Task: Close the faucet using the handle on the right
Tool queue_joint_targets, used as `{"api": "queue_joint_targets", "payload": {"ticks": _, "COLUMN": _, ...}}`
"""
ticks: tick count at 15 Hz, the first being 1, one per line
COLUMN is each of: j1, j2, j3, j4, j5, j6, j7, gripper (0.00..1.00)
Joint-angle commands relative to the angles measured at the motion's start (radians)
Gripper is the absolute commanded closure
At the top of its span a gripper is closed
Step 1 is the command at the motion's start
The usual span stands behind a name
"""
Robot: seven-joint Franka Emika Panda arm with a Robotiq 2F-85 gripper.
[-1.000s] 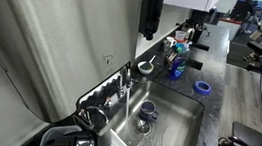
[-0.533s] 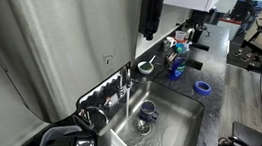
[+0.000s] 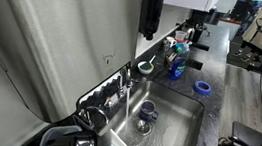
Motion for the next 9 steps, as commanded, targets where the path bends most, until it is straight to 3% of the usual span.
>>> {"api": "queue_joint_targets", "payload": {"ticks": 1, "j1": -0.013, "j2": 0.004, "j3": 0.01, "j4": 0.001, "j5": 0.008, "j6": -0.001, "j7": -0.008, "gripper": 0.0}}
{"api": "queue_joint_targets", "payload": {"ticks": 9, "j1": 0.008, "j2": 0.002, "j3": 0.017, "j4": -0.005, "j5": 0.015, "j6": 0.031, "j7": -0.027, "gripper": 0.0}}
